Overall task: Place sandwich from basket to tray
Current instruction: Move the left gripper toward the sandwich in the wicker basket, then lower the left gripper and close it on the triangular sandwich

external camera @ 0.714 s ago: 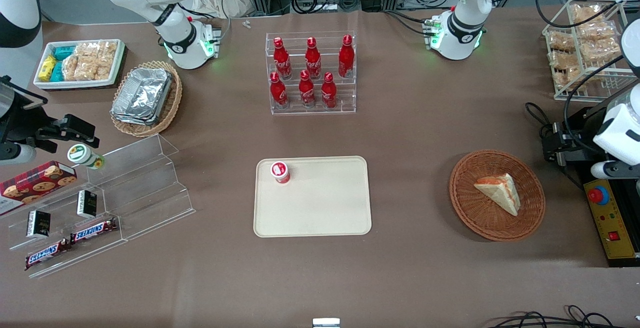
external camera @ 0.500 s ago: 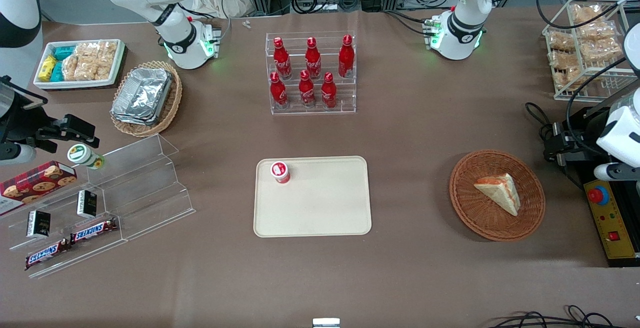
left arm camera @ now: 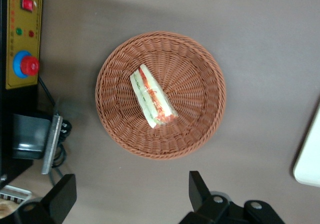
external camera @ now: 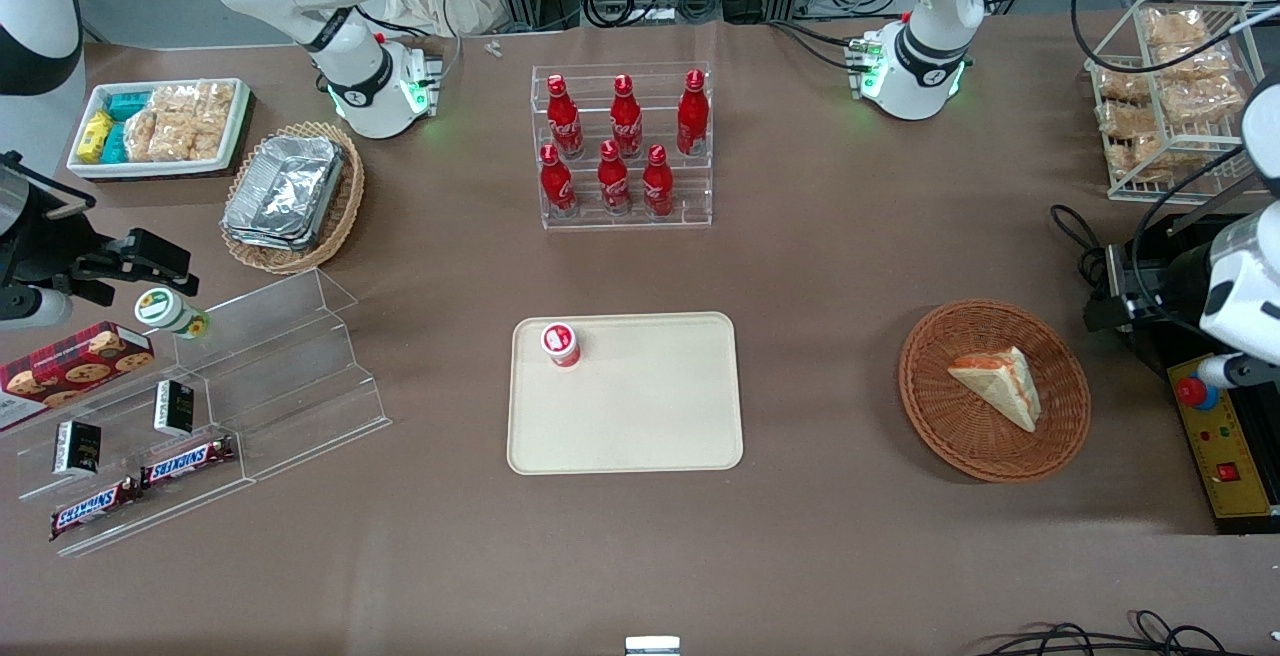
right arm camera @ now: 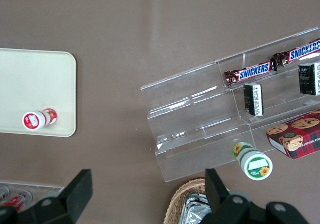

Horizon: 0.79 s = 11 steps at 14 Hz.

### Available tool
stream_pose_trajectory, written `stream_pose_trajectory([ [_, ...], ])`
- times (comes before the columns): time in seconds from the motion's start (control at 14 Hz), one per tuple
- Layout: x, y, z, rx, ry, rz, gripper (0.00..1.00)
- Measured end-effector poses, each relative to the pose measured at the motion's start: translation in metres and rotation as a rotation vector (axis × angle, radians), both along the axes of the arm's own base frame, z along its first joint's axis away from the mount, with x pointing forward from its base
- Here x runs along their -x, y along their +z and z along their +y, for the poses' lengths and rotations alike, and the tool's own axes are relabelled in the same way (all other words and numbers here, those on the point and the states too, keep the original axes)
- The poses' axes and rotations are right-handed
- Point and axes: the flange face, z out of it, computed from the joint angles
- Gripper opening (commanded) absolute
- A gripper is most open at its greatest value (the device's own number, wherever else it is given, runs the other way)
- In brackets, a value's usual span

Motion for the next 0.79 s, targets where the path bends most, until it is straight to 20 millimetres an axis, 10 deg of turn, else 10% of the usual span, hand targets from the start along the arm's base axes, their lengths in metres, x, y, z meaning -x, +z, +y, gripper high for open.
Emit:
stream_pose_trajectory([
  [0.79, 0.015, -0.209, 0.010, 0.017, 0.390, -0.046, 1.00],
])
